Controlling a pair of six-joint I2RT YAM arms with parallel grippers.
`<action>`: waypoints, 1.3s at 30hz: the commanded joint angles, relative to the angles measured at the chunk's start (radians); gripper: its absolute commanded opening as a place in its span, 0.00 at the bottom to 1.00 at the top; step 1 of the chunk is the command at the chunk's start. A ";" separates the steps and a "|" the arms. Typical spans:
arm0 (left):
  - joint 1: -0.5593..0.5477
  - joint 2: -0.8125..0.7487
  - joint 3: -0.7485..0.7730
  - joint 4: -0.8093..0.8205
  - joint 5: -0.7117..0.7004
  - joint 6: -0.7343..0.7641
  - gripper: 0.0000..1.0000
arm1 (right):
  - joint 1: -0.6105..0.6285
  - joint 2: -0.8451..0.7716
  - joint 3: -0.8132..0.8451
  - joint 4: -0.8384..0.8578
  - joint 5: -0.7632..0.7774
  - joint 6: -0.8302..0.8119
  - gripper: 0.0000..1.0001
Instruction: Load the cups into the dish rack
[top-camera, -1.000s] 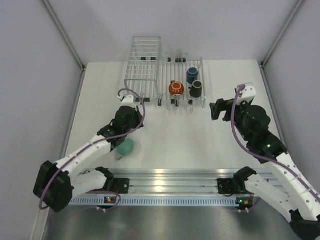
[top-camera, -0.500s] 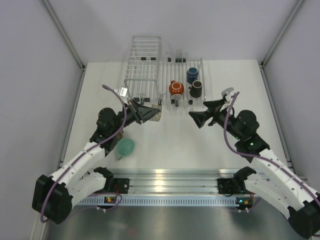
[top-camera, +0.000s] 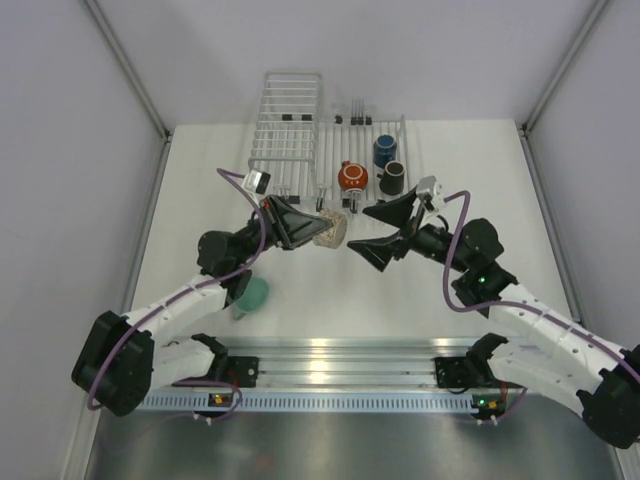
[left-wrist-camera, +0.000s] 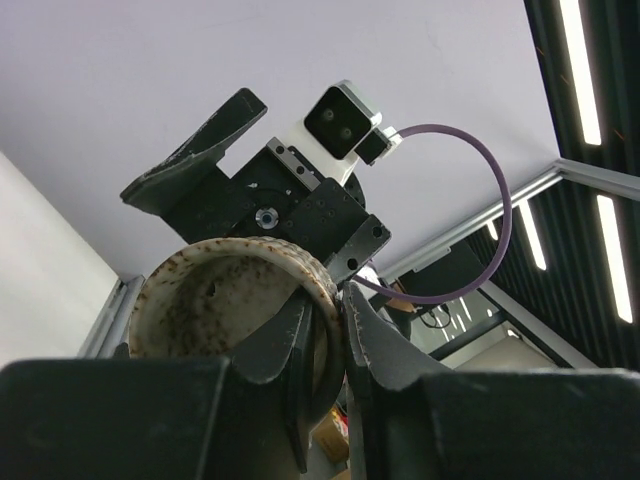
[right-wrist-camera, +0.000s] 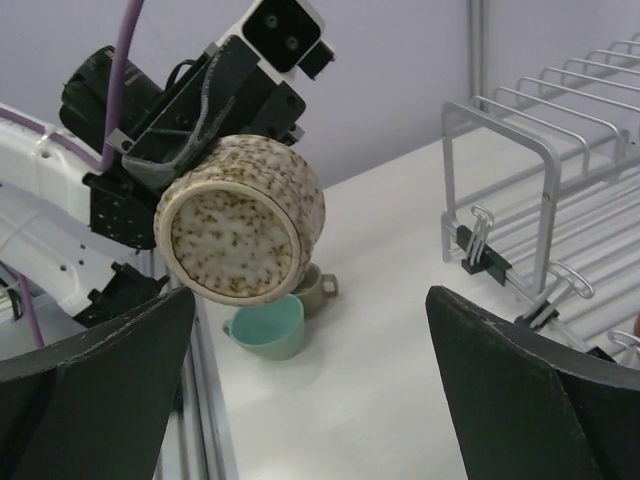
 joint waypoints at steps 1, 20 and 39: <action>-0.013 0.014 0.048 0.156 -0.013 -0.031 0.00 | 0.045 0.008 0.071 0.089 0.004 -0.027 0.99; -0.033 0.046 0.053 0.156 -0.045 -0.005 0.00 | 0.181 0.109 0.103 0.113 0.092 -0.070 0.99; -0.036 0.048 0.045 0.156 -0.044 -0.006 0.00 | 0.184 0.171 0.151 0.127 0.077 -0.098 0.44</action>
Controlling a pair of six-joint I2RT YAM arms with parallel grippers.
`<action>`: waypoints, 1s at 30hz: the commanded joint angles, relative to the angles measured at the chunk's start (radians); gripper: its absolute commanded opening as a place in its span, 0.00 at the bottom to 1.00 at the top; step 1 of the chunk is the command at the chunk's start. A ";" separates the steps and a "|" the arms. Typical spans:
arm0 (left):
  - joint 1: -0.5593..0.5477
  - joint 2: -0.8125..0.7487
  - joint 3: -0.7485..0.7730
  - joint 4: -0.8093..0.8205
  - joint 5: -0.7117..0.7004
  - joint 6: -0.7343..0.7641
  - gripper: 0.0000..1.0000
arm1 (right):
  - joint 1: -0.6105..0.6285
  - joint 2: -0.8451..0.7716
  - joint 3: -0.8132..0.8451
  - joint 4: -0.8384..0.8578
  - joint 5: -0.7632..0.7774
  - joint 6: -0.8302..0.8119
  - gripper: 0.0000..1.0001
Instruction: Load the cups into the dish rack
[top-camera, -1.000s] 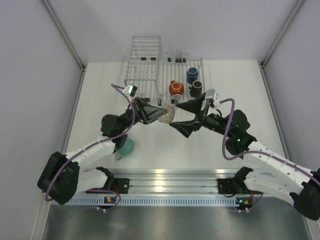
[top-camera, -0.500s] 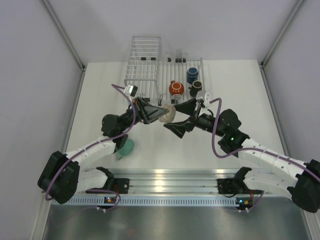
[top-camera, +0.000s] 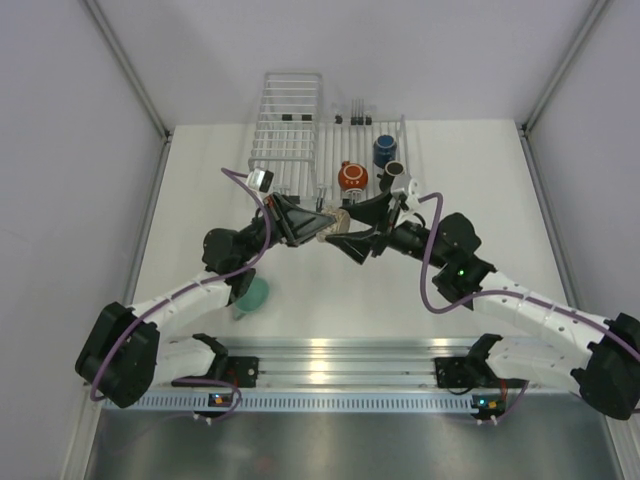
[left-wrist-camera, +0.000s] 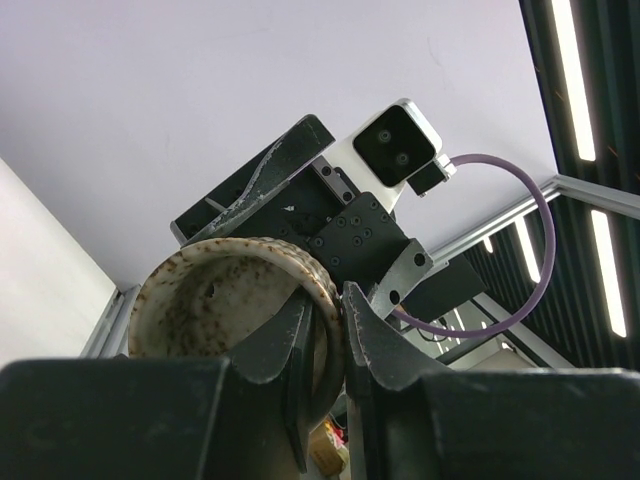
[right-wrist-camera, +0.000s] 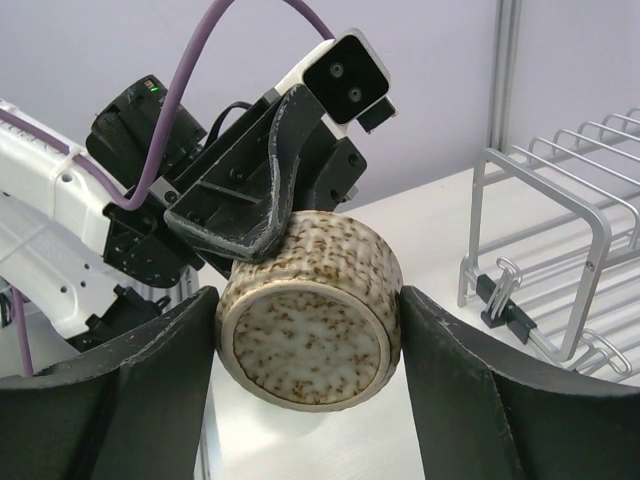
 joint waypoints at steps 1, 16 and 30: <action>-0.007 -0.005 0.034 0.113 -0.006 0.010 0.00 | 0.021 0.021 0.053 0.037 -0.023 -0.021 0.39; -0.006 0.004 0.031 0.113 -0.018 0.014 0.55 | 0.019 -0.047 0.024 -0.080 0.130 -0.074 0.00; 0.013 -0.141 0.137 -0.548 -0.033 0.486 0.66 | -0.083 -0.035 0.188 -0.345 0.252 -0.189 0.00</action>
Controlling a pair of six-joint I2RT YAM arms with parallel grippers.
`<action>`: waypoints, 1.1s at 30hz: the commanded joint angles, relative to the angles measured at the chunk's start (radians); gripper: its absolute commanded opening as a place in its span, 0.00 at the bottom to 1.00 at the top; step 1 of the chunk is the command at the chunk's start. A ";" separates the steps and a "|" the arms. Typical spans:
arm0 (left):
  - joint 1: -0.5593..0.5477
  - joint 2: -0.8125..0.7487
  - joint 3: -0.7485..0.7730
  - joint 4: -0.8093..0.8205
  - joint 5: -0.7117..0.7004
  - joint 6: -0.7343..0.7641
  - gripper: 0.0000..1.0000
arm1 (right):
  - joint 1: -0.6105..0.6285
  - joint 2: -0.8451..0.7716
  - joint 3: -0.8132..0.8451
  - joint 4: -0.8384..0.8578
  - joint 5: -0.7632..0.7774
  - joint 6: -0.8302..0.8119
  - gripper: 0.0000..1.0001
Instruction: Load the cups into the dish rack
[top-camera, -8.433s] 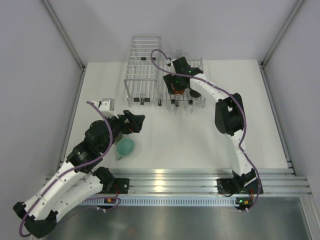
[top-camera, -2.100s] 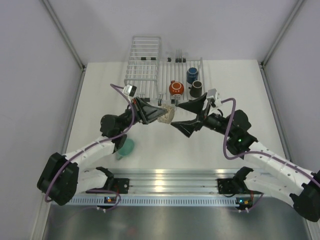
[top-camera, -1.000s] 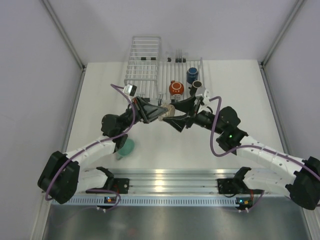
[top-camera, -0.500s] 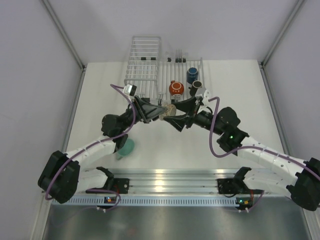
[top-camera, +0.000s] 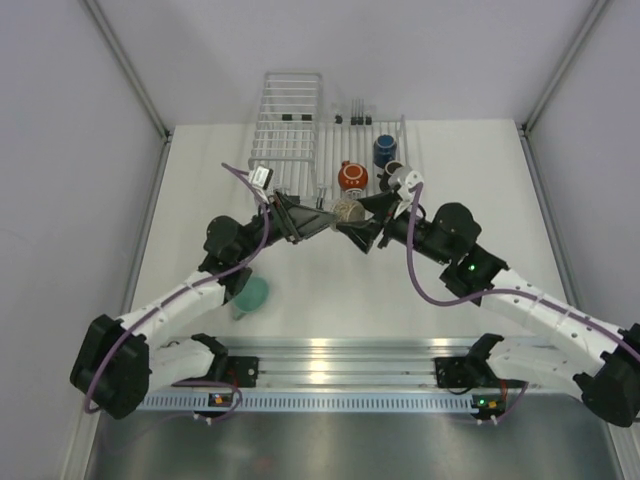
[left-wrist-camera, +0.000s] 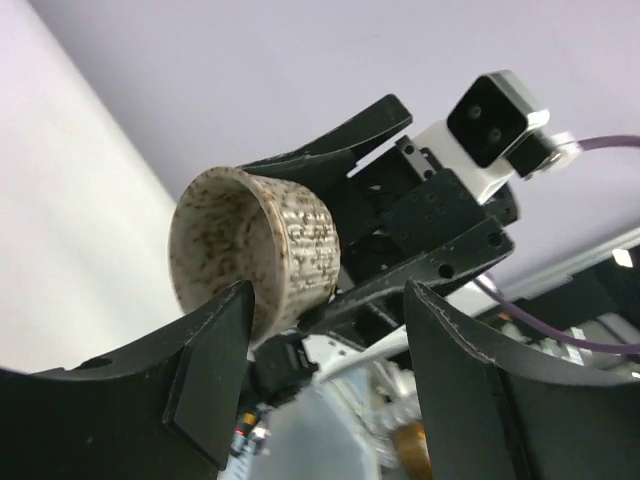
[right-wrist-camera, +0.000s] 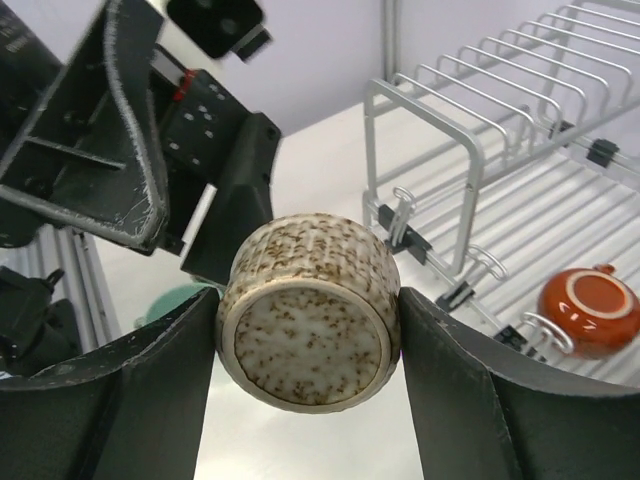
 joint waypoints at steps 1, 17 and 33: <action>0.001 -0.138 0.131 -0.371 -0.044 0.332 0.66 | -0.079 0.039 0.141 -0.077 0.075 -0.057 0.00; 0.036 -0.048 0.496 -1.078 -0.455 0.928 0.67 | -0.364 0.964 1.244 -0.642 0.075 -0.097 0.00; 0.219 0.083 0.529 -1.075 -0.344 0.939 0.66 | -0.399 1.409 1.700 -0.670 0.071 -0.038 0.00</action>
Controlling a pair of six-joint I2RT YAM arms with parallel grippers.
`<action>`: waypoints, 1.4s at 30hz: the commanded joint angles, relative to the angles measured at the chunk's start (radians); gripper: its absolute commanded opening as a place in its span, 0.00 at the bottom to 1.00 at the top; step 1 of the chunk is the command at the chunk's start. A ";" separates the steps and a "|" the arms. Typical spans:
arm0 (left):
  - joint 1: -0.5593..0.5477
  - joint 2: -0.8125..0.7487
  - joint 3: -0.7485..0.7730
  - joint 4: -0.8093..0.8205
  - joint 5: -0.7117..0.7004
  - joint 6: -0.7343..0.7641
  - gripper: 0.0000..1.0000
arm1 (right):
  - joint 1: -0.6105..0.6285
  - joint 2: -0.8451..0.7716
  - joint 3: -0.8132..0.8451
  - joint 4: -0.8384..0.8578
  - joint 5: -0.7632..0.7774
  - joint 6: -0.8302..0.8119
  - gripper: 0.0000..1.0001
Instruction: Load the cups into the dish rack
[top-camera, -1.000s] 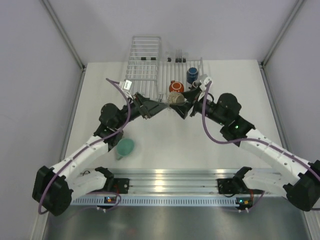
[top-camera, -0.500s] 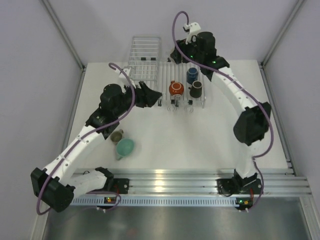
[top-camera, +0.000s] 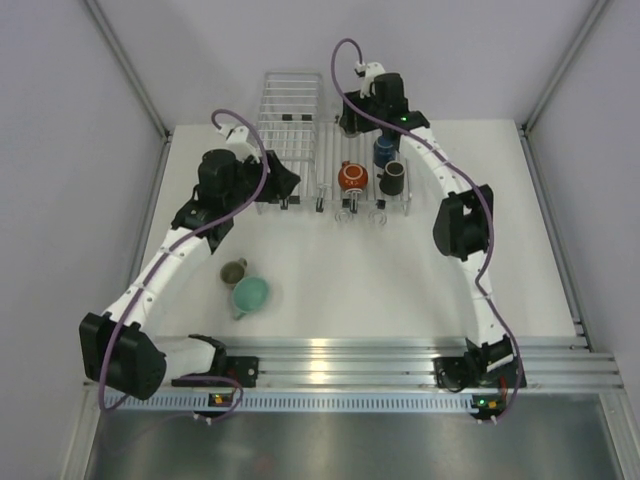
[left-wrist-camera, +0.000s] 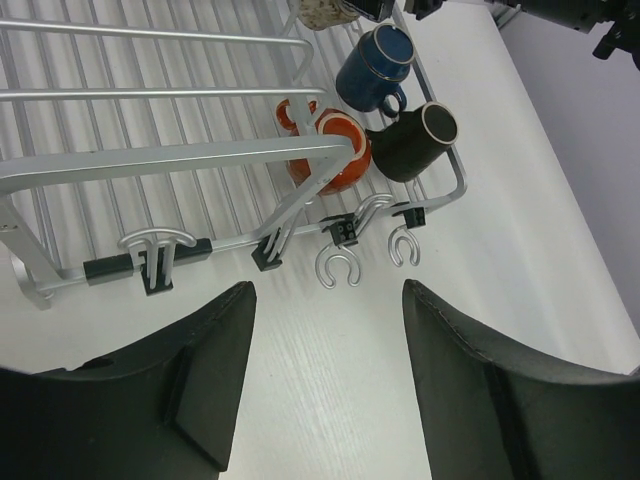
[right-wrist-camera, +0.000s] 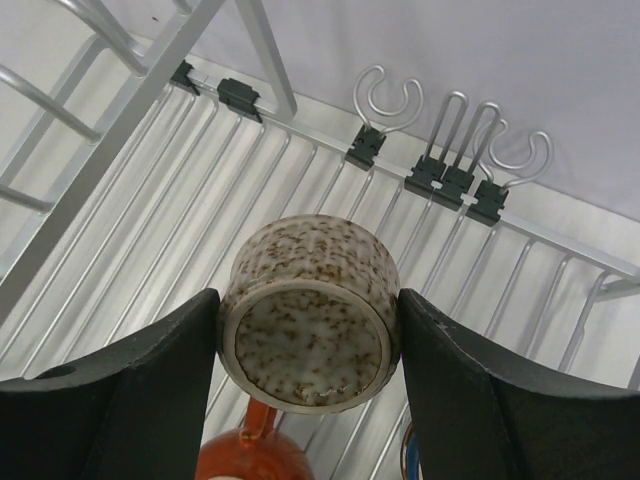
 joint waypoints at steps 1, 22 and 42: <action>0.021 -0.013 0.000 0.036 0.044 0.004 0.66 | -0.008 0.019 0.078 0.044 -0.021 0.025 0.00; 0.064 -0.068 -0.048 0.039 0.079 -0.008 0.65 | -0.008 0.099 0.075 0.001 0.074 -0.087 0.01; 0.087 -0.077 -0.052 0.025 0.084 -0.007 0.65 | -0.019 0.131 0.078 0.000 0.112 -0.127 0.14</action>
